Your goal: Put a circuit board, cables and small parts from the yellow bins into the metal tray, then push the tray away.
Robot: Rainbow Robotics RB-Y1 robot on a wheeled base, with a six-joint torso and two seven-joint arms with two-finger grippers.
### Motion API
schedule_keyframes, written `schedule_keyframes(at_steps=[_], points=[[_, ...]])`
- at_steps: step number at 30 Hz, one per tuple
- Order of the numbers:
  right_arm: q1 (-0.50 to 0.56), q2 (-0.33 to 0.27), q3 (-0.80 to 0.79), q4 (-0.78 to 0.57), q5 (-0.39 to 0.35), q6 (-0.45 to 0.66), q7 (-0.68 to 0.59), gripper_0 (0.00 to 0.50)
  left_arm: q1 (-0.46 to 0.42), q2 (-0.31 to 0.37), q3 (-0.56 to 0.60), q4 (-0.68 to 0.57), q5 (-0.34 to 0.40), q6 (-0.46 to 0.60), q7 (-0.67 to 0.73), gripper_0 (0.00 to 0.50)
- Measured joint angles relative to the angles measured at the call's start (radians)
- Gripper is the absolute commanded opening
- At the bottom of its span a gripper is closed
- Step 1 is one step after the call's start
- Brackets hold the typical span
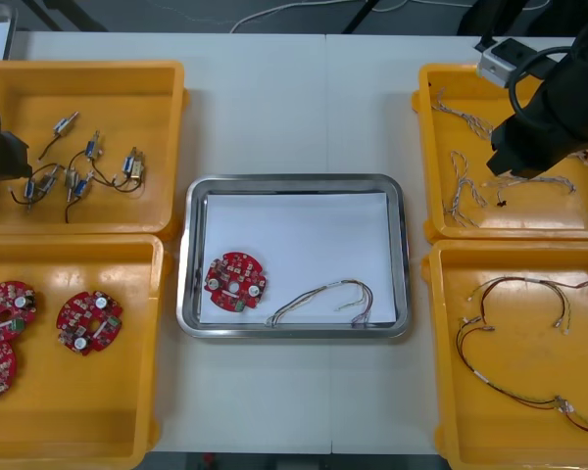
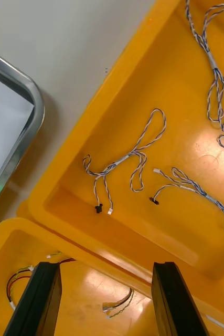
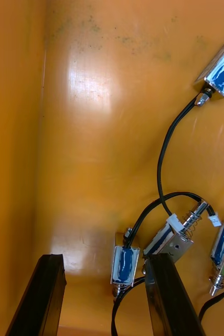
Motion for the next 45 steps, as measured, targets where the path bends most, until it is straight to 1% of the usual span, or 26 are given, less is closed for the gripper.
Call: schedule_keyframes(at_steps=[5,8,17,23,25,29,34,36,38,40,45], points=[[0.0,0.0,-0.028,0.055,0.007,0.0,0.0,0.5,-0.001,0.002,-0.008,0.045,0.001,-0.044,0.0,0.448],[0.0,0.0,-0.039,0.095,0.016,0.0,0.0,0.5,-0.001,0.002,-0.008,0.06,0.004,-0.049,0.0,0.447],[0.0,0.0,-0.046,0.203,0.096,-0.063,0.0,0.5,-0.001,0.003,-0.008,0.061,0.019,-0.048,0.0,0.433],[0.0,0.0,-0.074,0.292,0.122,-0.092,-0.008,0.5,-0.001,0.003,-0.008,0.061,0.023,-0.045,0.0,0.429],[0.0,0.0,-0.08,0.316,0.128,-0.1,-0.065,0.5,-0.001,0.003,-0.008,0.061,0.023,-0.041,0.0,0.427],[-0.002,0.0,-0.084,0.351,0.142,-0.106,-0.24,0.5,-0.001,0.003,-0.008,0.062,0.024,-0.032,0.0,0.428],[-0.016,0.0,-0.084,0.414,0.152,-0.106,-0.288,0.5,-0.001,0.003,-0.008,0.062,0.024,-0.03,0.0,0.428],[-0.029,0.001,-0.084,0.445,0.163,-0.106,-0.355,0.5,-0.001,0.003,-0.008,0.062,0.024,-0.026,0.0,0.426],[-0.046,0.006,-0.084,0.483,0.18,-0.106,-0.449,0.5,-0.001,0.003,-0.008,0.062,0.023,-0.026,0.0,0.426],[-0.068,0.014,-0.084,0.523,0.201,-0.106,-0.508,0.5,-0.001,0.002,-0.008,0.062,0.022,-0.026,0.0,0.426],[-0.131,0.05,-0.084,0.635,0.259,-0.11,-0.571,0.5,-0.001,0.002,-0.008,0.062,0.017,-0.021,-0.001,0.426]])
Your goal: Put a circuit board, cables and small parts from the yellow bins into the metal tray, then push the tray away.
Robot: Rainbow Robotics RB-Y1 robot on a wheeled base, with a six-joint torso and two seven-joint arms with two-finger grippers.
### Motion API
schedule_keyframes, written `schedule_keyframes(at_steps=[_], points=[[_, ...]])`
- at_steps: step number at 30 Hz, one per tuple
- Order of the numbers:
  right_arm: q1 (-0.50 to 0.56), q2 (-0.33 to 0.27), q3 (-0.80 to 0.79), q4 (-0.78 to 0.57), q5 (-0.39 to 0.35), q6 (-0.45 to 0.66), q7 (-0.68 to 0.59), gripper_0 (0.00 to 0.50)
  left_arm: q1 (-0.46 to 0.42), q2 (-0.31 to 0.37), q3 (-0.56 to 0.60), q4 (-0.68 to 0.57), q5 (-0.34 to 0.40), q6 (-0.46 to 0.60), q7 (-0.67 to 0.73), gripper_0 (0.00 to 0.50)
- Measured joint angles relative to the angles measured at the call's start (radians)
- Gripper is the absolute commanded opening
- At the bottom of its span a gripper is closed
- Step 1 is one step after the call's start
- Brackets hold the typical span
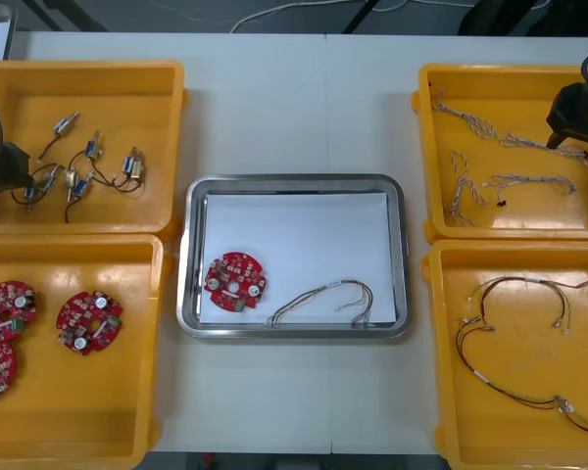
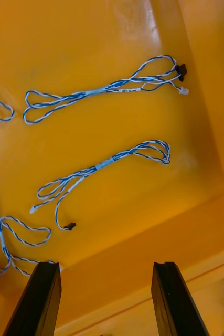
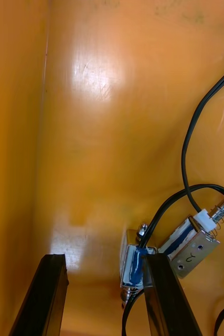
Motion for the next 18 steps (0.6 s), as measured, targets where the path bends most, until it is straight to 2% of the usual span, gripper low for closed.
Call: schedule_keyframes(at_steps=[5,11,15,18], points=[[-0.06,0.045,-0.005,0.11,0.053,-0.037,-0.209,0.5,0.0,0.0,0.0,0.0,-0.005,0.004,-0.001,0.42],[-0.082,0.098,-0.064,0.181,0.106,-0.085,-0.26,0.5,0.0,0.0,0.0,0.0,-0.005,0.01,-0.021,0.421],[-0.082,0.119,-0.084,0.203,0.131,-0.117,-0.407,0.5,0.0,-0.001,0.0,0.0,-0.005,0.01,-0.068,0.419],[-0.083,0.126,-0.084,0.237,0.145,-0.15,-0.455,0.5,0.0,-0.003,0.0,0.0,-0.005,0.01,-0.084,0.418]])
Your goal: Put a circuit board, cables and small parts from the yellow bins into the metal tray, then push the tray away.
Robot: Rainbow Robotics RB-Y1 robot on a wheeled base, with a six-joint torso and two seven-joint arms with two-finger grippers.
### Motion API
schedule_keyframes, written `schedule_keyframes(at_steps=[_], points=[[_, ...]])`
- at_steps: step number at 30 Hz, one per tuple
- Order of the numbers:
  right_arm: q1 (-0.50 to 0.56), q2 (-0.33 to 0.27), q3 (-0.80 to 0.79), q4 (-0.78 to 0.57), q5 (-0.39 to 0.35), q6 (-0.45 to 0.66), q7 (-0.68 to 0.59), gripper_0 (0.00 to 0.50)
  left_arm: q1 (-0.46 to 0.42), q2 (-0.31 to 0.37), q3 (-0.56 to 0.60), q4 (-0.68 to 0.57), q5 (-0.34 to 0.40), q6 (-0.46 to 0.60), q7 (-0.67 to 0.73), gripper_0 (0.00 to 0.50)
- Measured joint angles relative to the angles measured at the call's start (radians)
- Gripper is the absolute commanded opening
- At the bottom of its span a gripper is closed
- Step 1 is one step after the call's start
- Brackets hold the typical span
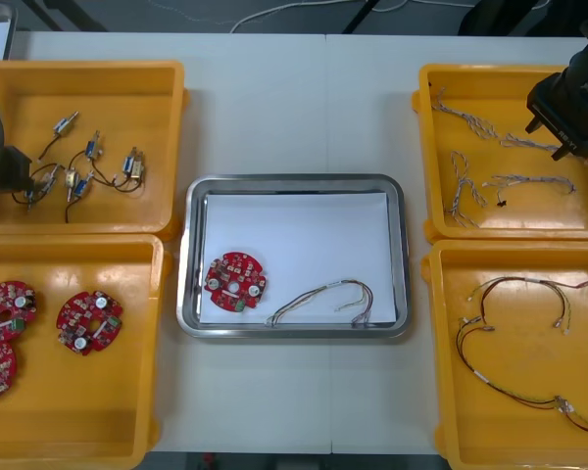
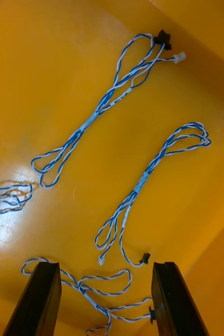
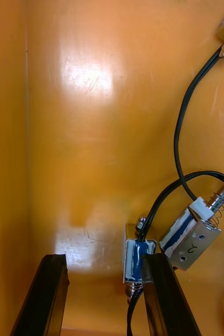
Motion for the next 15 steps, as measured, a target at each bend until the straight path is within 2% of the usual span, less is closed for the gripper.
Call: schedule_keyframes(at_steps=[5,9,15], points=[[0.0,0.013,0.0,0.073,0.019,-0.067,-0.015,0.5,0.0,-0.008,0.0,0.0,-0.002,0.0,0.0,0.416],[-0.001,0.023,-0.001,0.118,0.03,-0.101,-0.094,0.5,0.0,-0.015,0.0,0.0,-0.006,0.0,0.0,0.414],[-0.001,0.036,-0.057,0.173,0.033,-0.131,-0.097,0.5,-0.003,-0.02,0.0,0.0,-0.009,0.0,0.0,0.4]])
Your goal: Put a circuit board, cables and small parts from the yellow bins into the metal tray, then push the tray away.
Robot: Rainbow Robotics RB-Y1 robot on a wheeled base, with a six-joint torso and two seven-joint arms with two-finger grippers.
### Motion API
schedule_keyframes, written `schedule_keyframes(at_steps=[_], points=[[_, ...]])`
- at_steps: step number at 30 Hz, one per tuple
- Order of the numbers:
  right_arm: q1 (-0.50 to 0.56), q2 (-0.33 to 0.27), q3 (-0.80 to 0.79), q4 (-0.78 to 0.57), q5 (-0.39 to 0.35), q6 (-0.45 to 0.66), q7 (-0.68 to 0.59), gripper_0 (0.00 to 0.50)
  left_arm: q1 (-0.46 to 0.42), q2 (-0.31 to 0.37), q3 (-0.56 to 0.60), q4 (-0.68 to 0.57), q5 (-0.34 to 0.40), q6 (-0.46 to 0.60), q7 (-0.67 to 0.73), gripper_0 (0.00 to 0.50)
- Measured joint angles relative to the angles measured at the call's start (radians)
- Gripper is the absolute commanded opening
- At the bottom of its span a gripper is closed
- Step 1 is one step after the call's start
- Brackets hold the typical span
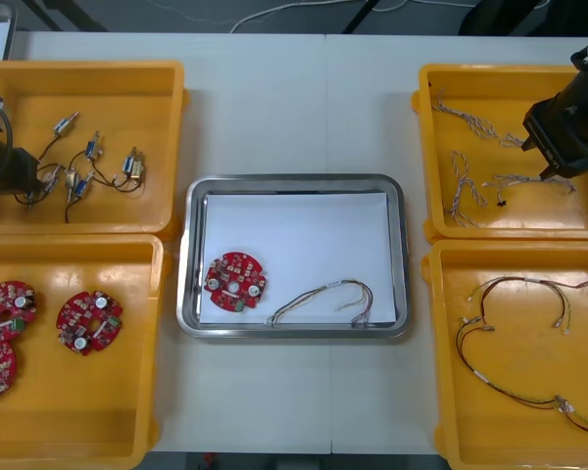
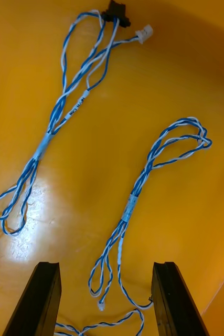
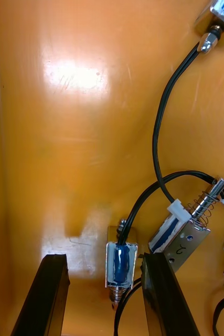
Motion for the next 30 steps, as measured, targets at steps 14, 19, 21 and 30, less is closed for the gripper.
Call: schedule_keyframes(at_steps=[14,19,21,30], points=[[0.0,0.019,-0.026,0.068,0.022,-0.066,-0.094,0.5,-0.001,-0.003,0.001,0.0,0.0,0.003,-0.001,0.354],[0.0,0.019,-0.026,0.102,0.032,-0.094,-0.094,0.5,-0.001,-0.003,0.028,0.0,0.0,0.039,-0.004,0.354],[0.0,0.019,-0.026,0.116,0.032,-0.107,-0.094,0.5,-0.001,-0.003,0.044,0.0,0.001,0.047,-0.01,0.355],[0.0,0.02,-0.026,0.17,0.036,-0.158,-0.094,0.5,-0.001,-0.003,0.062,0.0,0.001,0.067,-0.137,0.354]])
